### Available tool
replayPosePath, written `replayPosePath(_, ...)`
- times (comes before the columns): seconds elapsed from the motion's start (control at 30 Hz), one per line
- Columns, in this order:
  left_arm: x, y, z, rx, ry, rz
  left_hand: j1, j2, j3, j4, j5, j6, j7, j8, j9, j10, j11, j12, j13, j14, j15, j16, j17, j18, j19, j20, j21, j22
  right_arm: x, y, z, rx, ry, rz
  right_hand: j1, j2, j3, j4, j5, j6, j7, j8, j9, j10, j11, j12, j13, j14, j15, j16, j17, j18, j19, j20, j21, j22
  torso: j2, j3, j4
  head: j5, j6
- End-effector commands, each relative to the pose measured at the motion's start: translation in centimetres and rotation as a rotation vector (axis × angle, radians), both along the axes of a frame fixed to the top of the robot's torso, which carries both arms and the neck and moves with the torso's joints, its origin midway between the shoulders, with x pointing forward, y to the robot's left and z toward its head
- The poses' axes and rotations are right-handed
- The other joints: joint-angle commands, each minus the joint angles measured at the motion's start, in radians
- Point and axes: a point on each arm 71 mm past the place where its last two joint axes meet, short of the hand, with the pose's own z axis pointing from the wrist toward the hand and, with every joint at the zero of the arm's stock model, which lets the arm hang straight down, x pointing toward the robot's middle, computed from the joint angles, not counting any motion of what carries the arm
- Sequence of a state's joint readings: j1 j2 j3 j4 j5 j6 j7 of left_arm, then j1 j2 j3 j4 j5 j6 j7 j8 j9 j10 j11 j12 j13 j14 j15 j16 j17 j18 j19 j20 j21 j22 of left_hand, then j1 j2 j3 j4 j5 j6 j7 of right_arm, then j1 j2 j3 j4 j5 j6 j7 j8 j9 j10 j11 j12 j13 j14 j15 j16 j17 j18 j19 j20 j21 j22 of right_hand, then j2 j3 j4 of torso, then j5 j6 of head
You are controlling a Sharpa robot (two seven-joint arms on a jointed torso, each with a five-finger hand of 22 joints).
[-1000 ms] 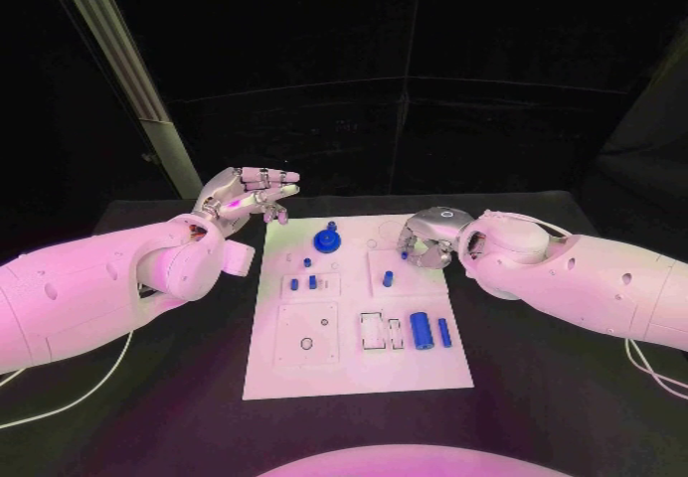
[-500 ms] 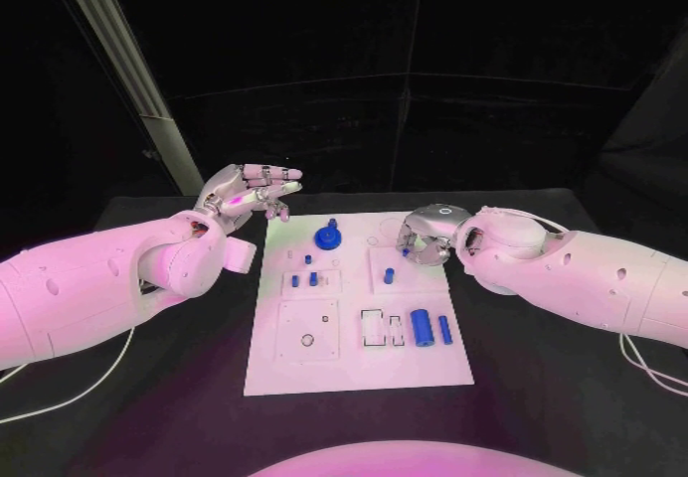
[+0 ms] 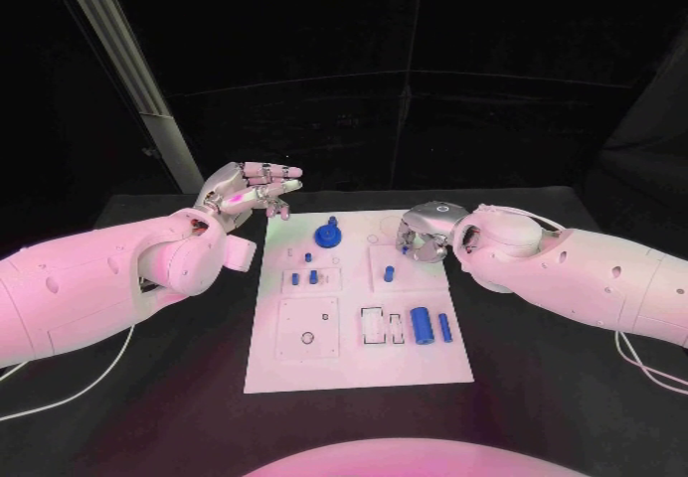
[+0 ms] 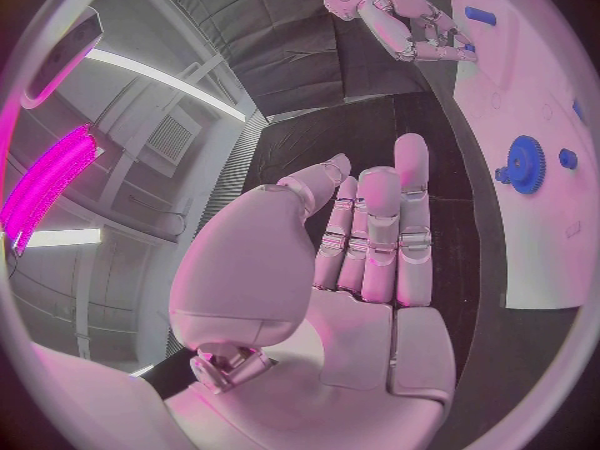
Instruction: Assemble the parts on the task board
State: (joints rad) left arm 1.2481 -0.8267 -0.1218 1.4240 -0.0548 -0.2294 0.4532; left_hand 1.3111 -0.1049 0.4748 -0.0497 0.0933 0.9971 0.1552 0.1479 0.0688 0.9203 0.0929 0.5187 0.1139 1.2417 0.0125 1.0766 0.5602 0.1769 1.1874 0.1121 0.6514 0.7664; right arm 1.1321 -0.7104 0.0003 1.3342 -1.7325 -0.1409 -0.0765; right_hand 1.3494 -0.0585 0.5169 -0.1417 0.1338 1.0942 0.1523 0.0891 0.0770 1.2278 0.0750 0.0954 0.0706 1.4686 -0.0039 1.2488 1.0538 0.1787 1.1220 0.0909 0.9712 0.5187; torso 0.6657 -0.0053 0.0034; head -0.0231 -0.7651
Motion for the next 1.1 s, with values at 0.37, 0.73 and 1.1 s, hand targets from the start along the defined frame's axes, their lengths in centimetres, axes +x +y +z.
replayPosePath(0.37,0.0,0.0,0.1,-0.006,0.004,-0.009,-0.002,0.001,-0.005,-0.001,0.003,-0.001,0.003,0.004,-0.001,0.004,0.002,0.006,-0.002,-0.009,-0.001,-0.004,-0.004,0.007,-0.008,0.0,-0.009,-0.002,-0.5,0.0,0.0,0.022,-0.047,0.01,0.0,0.012,0.009,-0.001,-0.006,0.011,-0.001,0.004,0.001,0.007,0.001,0.003,0.002,0.027,-0.008,0.009,0.006,0.003,-0.001,-0.002,0.011,0.011,-0.001,0.0005,-0.0007,0.005,0.001)
replayPosePath(0.73,0.1,0.2,0.0,-0.002,0.006,-0.002,-0.001,0.0,-0.007,-0.002,0.003,-0.004,0.005,0.003,-0.002,0.003,0.003,0.006,-0.003,-0.009,-0.001,-0.005,-0.006,0.007,-0.008,0.0,-0.01,-0.003,-0.9,-0.3,1.0,0.128,-0.119,0.01,0.0,0.012,0.012,-0.002,-0.006,0.009,0.0,0.001,-0.001,0.004,0.002,-0.001,0.0,0.027,-0.008,0.012,0.008,0.002,0.0,-0.002,0.017,0.017,-0.002,0.0004,-0.0011,0.004,0.003)
replayPosePath(1.1,0.1,0.4,0.0,0.001,0.007,0.003,-0.001,0.0,-0.008,-0.002,0.003,-0.006,0.005,0.002,-0.002,0.002,0.003,0.006,-0.003,-0.01,-0.001,-0.006,-0.007,0.007,-0.008,0.0,-0.011,-0.004,-1.6,-0.8,1.6,0.169,-0.13,0.015,0.001,0.013,0.013,-0.003,-0.006,0.01,0.0,0.001,-0.001,0.005,0.002,-0.002,0.0,0.027,-0.008,0.014,0.01,0.002,0.001,-0.002,0.019,0.02,-0.003,-0.0004,-0.0011,0.006,0.008)
